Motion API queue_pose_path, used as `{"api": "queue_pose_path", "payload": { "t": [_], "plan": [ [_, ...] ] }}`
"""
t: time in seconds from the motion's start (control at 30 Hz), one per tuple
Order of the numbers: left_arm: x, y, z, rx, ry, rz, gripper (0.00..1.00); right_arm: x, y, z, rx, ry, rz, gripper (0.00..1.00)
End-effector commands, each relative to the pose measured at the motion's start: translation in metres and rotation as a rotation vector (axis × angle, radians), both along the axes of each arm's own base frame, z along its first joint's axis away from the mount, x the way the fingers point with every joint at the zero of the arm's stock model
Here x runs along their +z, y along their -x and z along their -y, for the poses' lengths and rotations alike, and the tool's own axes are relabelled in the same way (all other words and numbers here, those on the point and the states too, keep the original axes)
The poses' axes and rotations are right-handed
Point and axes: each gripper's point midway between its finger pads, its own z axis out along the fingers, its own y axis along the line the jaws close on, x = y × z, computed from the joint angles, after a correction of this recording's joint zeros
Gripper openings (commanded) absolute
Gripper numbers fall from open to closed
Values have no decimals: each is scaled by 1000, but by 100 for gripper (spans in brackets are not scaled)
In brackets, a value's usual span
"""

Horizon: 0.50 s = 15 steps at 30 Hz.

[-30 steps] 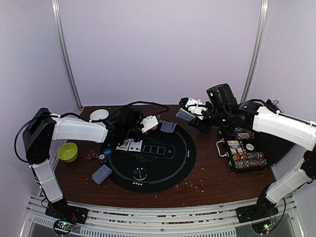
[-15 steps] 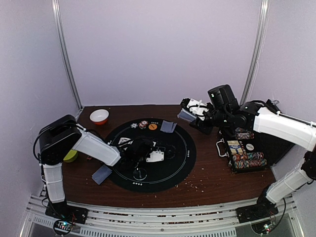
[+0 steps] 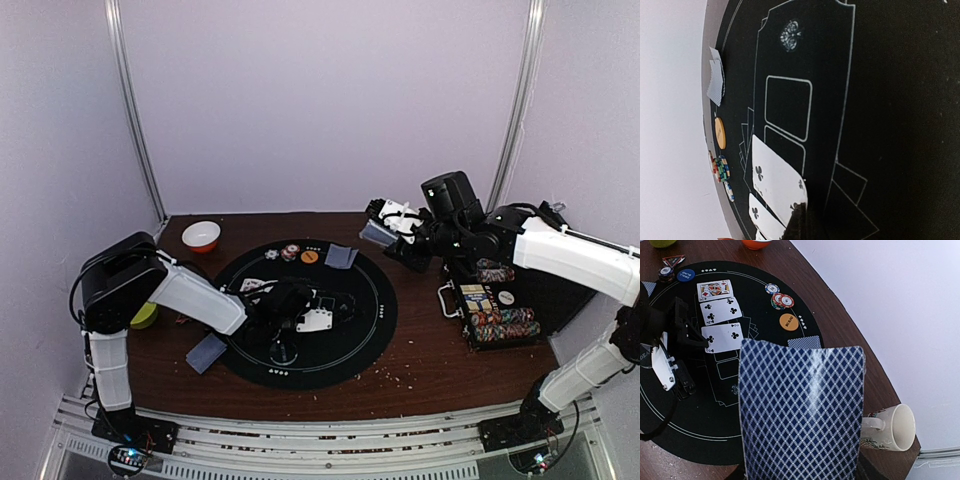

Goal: Distribute texas hold em gaming equipment
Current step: Flop the poker card into the community card area.

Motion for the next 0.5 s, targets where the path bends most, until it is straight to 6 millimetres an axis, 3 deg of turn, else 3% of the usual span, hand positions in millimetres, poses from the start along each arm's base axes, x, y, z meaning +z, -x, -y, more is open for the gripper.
{"api": "queue_pose_path", "payload": {
  "t": [0.0, 0.07, 0.3, 0.47],
  "plan": [
    [-5, -1, -1, 14, 10, -37, 0, 12, 2, 1, -2, -42, 21, 48],
    [-3, -3, -2, 23, 13, -31, 0, 12, 2, 1, -2, -45, 20, 48],
    [9, -2, -1, 16, 42, -36, 20, 14, 3, 2, -1, -44, 23, 48],
    [26, 9, 4, -21, 105, -74, 23, 14, 2, 2, -1, -44, 24, 48]
  ]
}}
